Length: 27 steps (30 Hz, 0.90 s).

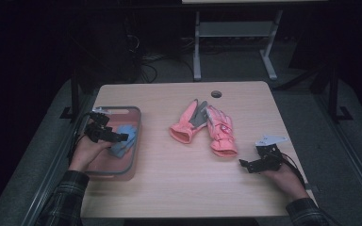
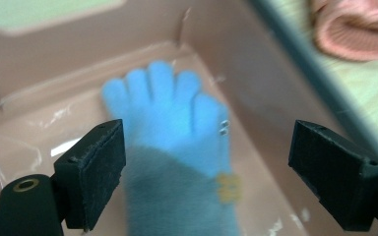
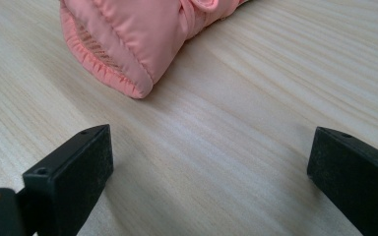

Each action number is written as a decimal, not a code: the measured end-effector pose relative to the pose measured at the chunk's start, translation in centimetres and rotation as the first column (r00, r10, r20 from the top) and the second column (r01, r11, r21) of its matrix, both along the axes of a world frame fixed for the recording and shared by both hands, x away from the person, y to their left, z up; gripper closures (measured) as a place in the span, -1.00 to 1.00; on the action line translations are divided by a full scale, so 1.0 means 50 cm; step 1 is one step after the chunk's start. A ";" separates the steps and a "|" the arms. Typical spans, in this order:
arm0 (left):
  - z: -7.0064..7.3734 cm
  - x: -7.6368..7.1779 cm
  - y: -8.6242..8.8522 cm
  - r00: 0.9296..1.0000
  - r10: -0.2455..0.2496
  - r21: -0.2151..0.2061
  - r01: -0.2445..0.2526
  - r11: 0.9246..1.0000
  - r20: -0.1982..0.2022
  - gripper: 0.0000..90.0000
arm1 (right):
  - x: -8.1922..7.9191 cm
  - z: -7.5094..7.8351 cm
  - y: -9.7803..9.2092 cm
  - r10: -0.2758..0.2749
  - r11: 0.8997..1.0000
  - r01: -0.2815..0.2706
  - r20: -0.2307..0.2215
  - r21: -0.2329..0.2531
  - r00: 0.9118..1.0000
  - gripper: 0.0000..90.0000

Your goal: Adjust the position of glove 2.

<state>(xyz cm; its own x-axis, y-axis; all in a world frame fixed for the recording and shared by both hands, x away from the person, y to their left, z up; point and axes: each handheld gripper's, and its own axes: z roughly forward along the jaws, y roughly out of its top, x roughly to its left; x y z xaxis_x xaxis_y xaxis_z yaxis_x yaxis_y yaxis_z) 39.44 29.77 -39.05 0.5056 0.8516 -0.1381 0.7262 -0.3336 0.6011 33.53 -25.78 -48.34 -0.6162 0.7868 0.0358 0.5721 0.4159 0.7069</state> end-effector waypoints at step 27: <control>0.057 -0.088 -0.237 0.963 -0.244 -0.070 0.253 0.965 0.116 -0.69 | -0.001 0.000 0.000 -0.003 1.000 0.003 -0.001 0.000 1.000 -0.94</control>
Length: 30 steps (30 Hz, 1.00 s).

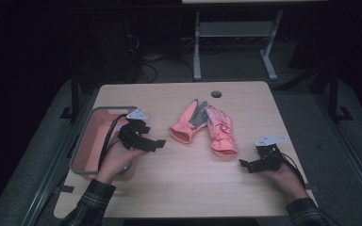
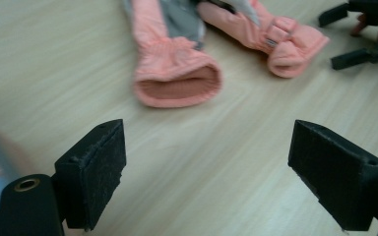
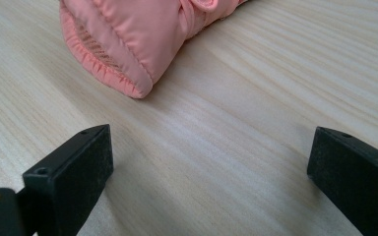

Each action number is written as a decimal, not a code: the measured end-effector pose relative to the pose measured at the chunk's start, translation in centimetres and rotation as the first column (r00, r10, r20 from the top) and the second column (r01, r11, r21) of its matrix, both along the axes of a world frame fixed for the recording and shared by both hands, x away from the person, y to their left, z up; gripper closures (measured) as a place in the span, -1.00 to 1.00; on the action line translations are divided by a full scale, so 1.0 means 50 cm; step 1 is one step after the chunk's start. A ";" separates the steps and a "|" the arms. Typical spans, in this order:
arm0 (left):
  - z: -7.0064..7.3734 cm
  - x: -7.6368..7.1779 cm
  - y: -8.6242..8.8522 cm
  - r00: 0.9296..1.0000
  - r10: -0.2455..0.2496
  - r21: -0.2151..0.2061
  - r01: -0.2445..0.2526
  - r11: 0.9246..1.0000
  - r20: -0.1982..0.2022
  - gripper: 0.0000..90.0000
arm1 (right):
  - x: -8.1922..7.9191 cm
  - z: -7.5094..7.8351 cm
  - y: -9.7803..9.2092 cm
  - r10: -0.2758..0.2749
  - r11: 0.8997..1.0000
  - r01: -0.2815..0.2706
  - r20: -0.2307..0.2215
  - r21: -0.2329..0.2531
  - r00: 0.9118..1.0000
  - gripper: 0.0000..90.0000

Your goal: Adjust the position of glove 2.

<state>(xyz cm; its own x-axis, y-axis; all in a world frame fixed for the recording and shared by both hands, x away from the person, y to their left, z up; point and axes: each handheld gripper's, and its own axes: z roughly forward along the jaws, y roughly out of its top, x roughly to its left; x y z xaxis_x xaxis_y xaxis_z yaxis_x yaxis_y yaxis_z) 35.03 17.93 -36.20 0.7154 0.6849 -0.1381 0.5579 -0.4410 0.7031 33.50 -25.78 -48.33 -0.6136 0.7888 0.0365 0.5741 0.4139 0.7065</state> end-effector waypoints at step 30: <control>-0.196 -0.091 -0.088 0.991 -0.133 0.115 0.135 0.984 -0.023 -0.69 | -0.004 0.001 0.002 0.000 1.000 0.000 -0.006 -0.003 1.000 -0.92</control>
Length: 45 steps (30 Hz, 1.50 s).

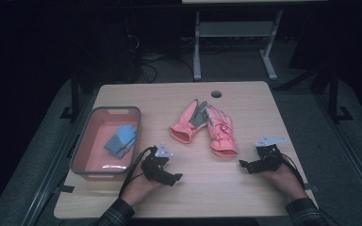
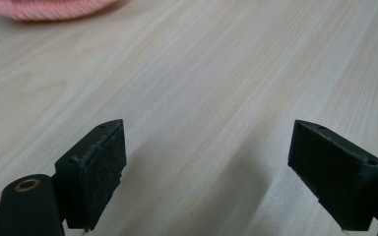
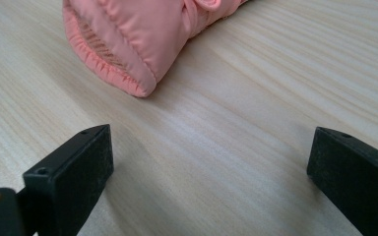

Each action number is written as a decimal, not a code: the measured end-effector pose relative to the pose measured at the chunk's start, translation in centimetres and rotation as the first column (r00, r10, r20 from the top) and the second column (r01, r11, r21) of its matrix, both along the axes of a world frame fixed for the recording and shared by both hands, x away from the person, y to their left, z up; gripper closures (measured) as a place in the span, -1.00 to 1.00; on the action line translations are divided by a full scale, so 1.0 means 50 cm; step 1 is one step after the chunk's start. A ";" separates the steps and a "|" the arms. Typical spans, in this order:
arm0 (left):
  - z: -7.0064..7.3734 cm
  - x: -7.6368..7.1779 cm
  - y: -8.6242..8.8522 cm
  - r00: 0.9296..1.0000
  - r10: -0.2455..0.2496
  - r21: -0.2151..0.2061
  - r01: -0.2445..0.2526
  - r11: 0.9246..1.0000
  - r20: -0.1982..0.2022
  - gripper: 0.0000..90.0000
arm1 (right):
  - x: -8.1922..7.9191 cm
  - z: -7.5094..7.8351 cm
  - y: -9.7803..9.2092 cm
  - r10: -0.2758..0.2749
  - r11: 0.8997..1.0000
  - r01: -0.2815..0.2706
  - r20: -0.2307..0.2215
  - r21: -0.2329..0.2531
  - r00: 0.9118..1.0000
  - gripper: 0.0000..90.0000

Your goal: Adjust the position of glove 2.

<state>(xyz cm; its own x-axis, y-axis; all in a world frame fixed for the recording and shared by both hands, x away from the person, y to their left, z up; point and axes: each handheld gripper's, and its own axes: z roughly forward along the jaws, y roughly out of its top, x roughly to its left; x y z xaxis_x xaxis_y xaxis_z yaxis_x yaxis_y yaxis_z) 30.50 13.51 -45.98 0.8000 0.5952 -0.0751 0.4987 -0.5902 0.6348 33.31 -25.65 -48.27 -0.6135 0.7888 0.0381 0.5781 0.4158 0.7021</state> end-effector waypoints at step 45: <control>-0.034 -0.016 0.019 0.991 -0.052 -0.041 0.057 0.998 0.124 -0.72 | 0.146 0.097 0.179 0.071 0.989 -0.065 -0.044 0.132 0.996 1.00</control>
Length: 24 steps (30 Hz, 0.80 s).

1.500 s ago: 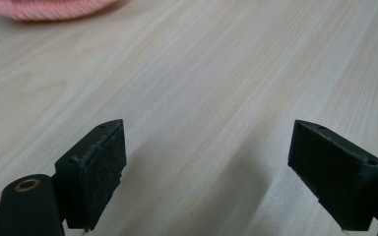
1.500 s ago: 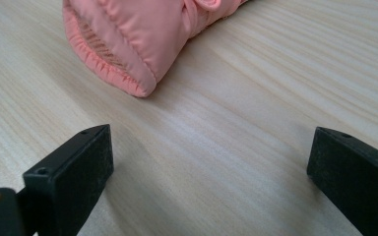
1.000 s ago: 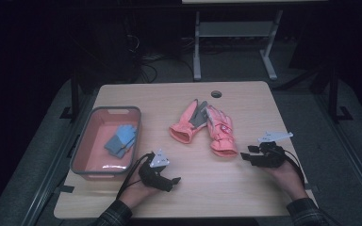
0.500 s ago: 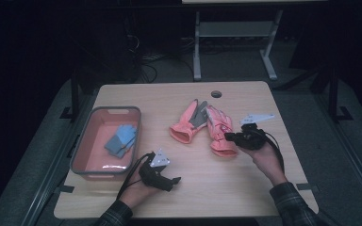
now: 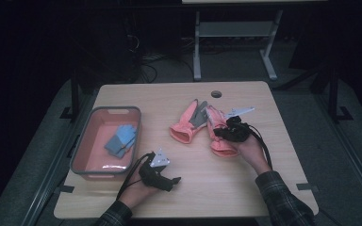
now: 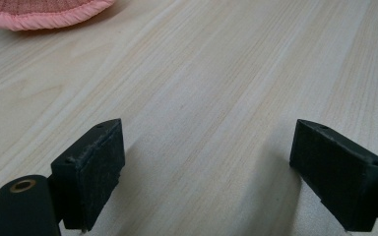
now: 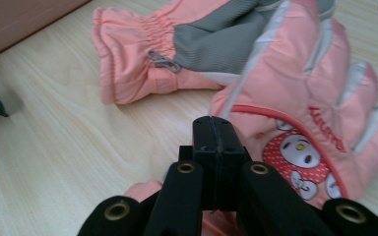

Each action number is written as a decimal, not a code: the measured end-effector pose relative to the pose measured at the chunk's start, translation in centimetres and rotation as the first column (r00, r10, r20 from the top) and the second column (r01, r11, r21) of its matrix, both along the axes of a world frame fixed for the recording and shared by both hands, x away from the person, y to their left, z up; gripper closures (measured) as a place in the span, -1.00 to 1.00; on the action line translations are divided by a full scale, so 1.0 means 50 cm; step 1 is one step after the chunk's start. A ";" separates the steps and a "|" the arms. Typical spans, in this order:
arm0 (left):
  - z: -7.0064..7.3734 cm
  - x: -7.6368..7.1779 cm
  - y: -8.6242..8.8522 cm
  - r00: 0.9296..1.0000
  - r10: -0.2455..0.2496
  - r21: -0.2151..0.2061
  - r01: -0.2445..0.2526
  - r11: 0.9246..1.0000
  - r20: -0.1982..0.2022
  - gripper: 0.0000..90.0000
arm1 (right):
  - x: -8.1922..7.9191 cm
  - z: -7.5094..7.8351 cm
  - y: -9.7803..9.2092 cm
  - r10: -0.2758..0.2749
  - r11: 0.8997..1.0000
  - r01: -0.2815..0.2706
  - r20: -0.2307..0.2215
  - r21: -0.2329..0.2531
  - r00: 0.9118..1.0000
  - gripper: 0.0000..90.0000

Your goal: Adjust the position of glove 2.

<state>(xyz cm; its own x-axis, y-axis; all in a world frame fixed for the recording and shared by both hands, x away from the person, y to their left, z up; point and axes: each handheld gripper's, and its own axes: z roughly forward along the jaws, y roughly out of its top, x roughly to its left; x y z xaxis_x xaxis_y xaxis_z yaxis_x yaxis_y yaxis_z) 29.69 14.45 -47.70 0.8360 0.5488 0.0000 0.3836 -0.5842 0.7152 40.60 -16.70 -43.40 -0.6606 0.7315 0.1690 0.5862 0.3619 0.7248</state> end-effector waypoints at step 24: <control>0.000 0.001 -0.001 1.000 0.003 -0.004 -0.003 1.000 -0.001 -0.72 | 0.007 -0.008 -0.014 -0.042 0.999 0.042 -0.011 -0.027 0.999 1.00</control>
<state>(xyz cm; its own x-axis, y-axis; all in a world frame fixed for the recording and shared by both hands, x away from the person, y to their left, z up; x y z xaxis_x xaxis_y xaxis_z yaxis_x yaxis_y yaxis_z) 29.73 14.38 -47.70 0.8343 0.5514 -0.0031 0.3861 -0.5801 0.7172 40.95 -17.40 -43.81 -0.6273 0.7629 0.1562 0.6094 0.3561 0.7084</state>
